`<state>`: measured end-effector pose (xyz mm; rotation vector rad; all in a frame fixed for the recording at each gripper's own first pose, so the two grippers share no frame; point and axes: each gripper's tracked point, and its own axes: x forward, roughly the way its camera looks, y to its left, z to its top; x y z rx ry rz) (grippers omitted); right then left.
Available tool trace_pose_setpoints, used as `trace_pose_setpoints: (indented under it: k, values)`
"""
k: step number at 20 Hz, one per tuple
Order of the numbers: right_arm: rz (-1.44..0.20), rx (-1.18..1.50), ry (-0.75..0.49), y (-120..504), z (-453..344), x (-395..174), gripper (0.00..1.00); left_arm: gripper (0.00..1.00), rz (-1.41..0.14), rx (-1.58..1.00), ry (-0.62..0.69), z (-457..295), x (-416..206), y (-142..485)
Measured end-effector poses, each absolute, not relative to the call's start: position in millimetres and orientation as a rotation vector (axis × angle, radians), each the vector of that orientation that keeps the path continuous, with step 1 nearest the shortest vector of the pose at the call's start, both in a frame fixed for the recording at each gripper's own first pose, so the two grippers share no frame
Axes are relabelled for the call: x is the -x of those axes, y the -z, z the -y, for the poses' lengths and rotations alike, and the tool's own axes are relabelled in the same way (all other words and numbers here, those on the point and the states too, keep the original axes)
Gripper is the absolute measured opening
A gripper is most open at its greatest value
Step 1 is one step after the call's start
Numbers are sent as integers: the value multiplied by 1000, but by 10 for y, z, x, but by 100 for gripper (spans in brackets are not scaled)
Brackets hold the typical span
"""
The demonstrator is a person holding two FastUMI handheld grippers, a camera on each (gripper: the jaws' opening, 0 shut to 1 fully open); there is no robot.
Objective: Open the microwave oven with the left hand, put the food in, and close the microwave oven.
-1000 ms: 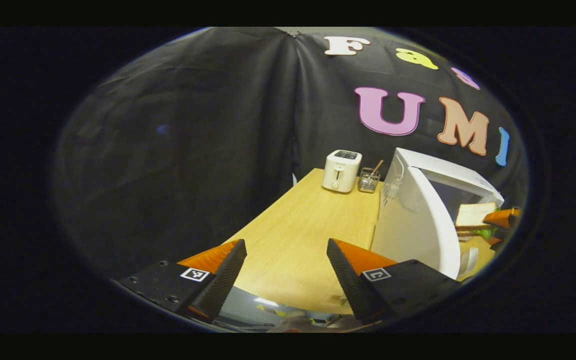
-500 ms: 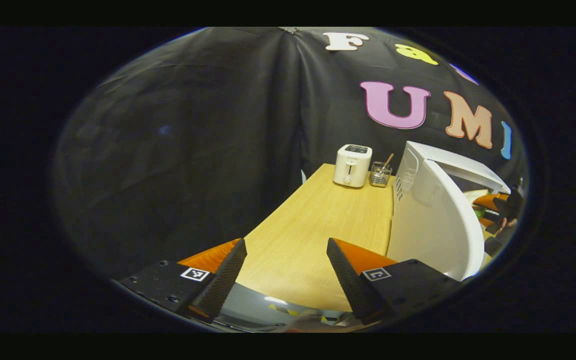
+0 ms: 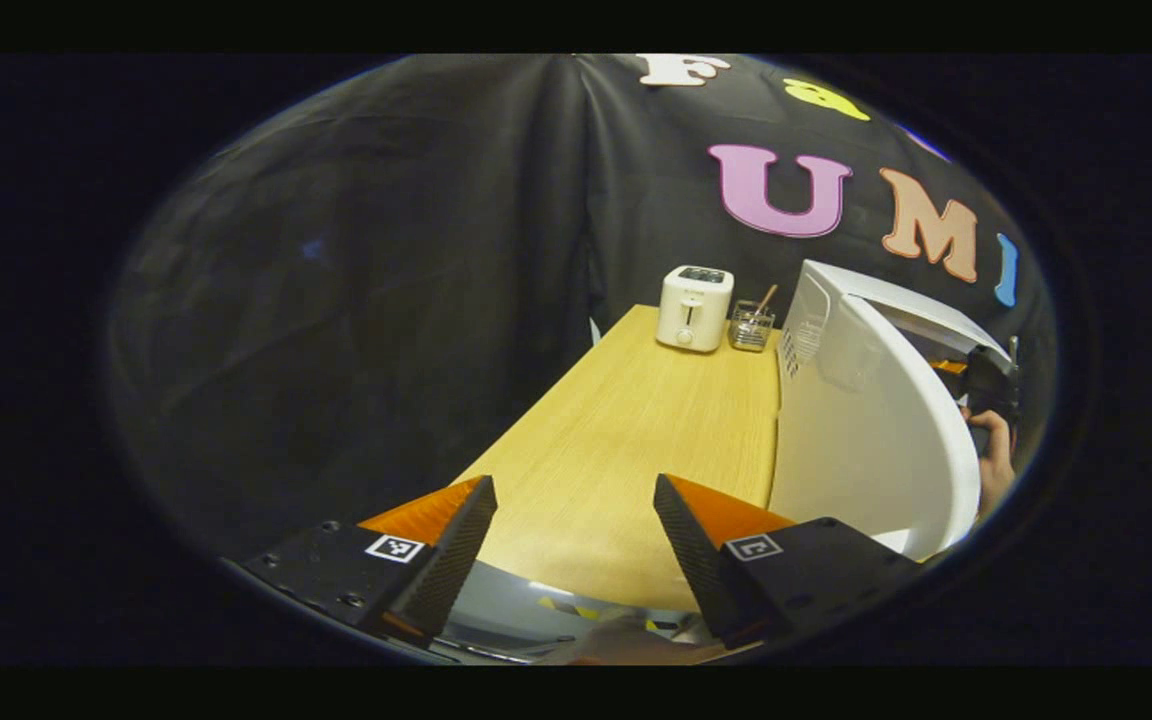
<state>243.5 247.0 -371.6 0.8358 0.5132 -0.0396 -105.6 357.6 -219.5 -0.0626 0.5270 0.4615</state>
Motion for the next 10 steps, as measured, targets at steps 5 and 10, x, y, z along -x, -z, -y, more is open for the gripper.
trace_pose_setpoints:
  k: [5, 10]
  values:
    - [-455, -811, 80, 3772, -2419, -2715, 31, 92, -556, 79, -500, -3671, 1179, 2278]
    - [-432, -665, 194, 3910, -2161, -2777, 49, 92, -551, 50, -497, -3697, 1172, 2233]
